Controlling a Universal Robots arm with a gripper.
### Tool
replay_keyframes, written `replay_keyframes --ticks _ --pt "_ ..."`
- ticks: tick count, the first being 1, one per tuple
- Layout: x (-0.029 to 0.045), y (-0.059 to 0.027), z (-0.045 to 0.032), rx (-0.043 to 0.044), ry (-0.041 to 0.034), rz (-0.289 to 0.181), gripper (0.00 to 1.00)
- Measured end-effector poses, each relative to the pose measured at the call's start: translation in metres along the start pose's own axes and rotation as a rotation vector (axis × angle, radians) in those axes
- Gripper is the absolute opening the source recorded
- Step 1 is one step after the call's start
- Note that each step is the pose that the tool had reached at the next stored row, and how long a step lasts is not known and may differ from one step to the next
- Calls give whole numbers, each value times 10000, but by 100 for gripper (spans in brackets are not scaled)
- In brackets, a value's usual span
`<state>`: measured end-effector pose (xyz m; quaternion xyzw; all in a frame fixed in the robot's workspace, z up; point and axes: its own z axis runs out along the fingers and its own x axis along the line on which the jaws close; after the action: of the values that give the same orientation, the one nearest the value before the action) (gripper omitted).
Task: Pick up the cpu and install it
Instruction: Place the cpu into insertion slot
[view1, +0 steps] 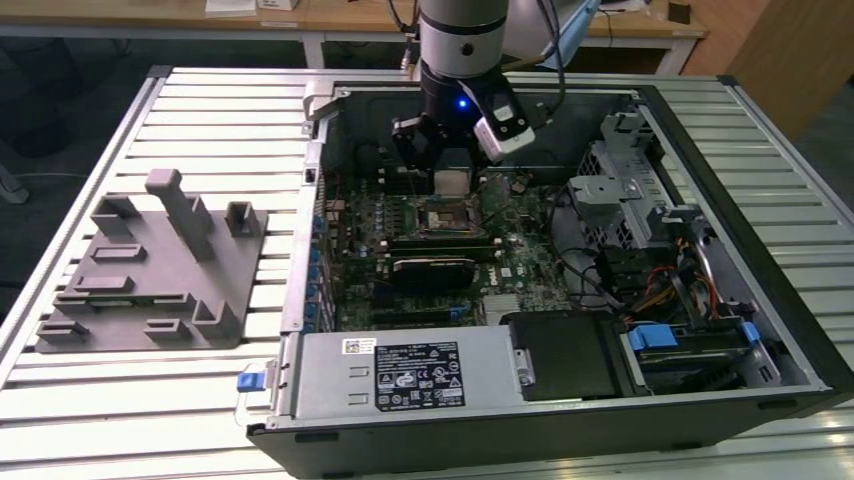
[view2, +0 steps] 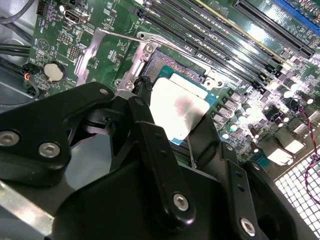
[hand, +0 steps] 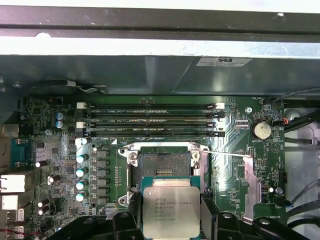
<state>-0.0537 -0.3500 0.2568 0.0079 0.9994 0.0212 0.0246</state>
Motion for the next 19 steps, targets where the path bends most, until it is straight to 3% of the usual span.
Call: replay_keyframes --ticks 6,19 --pt "-1 0 0 3 -3 61 55" --pt "0 0 3 114 -100 2338 55"
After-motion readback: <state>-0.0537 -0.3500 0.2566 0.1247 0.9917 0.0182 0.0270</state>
